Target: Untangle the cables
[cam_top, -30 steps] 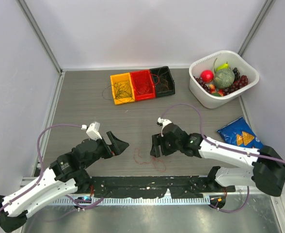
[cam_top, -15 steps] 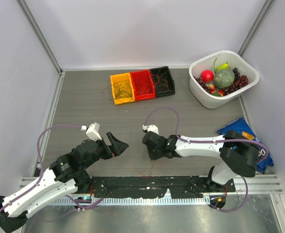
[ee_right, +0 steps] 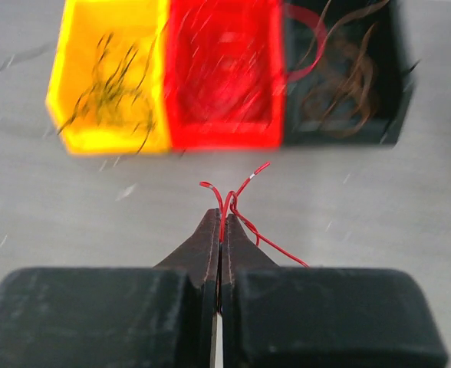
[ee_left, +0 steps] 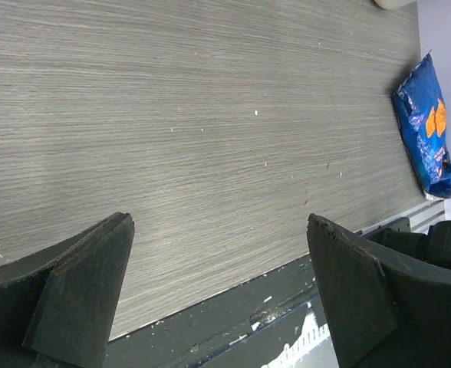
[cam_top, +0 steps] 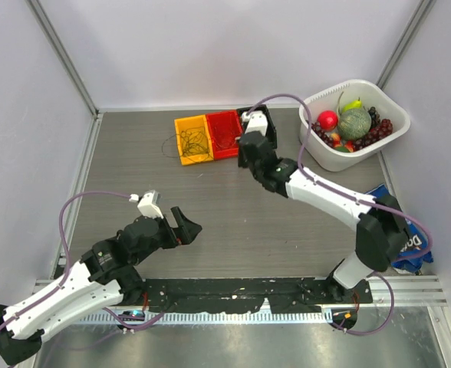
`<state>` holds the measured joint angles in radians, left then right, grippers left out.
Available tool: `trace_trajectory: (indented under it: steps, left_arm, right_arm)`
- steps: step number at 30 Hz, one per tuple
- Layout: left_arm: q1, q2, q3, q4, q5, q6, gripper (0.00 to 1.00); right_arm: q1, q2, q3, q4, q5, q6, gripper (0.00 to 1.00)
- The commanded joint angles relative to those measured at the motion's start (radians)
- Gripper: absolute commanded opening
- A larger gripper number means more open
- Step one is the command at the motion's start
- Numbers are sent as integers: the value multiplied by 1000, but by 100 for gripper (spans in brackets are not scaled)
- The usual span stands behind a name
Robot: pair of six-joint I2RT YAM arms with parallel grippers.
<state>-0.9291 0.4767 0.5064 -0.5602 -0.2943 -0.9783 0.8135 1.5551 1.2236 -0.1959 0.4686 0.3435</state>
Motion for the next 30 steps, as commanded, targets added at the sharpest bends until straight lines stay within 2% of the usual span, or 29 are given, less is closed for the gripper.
trace_trajectory:
  steps: [1, 2, 6, 12, 16, 19, 26, 28, 30]
  left_arm:
    - [-1, -12, 21, 5, -39, 39, 100]
    - [-1, -15, 21, 0, -42, 44, 100]
    - [-1, -32, 24, -44, -45, 52, 100]
    - [-1, -66, -11, -37, -29, 36, 100]
    - [0, -58, -23, -6, -14, 32, 100]
    - [1, -33, -16, 0, -11, 52, 100]
    - [-1, 2, 14, 0, 6, 82, 100]
    - [0, -4, 20, -4, 11, 79, 100]
    - [-1, -23, 21, -18, 12, 73, 100]
  right_arm:
    - [-117, 115, 37, 369, -7, -213, 1]
    - [-143, 170, 74, 428, -8, -268, 1]
    - [-165, 359, 302, 484, 96, -398, 1]
    - [-166, 644, 601, 527, 208, -556, 1]
    - [-163, 796, 761, 491, 208, -595, 1]
    - [-149, 862, 806, 425, 183, -557, 1]
    - [-155, 873, 774, 342, 7, -356, 1]
    - [-171, 881, 778, 339, -67, -315, 3]
    - [-194, 908, 841, 246, -128, -258, 8]
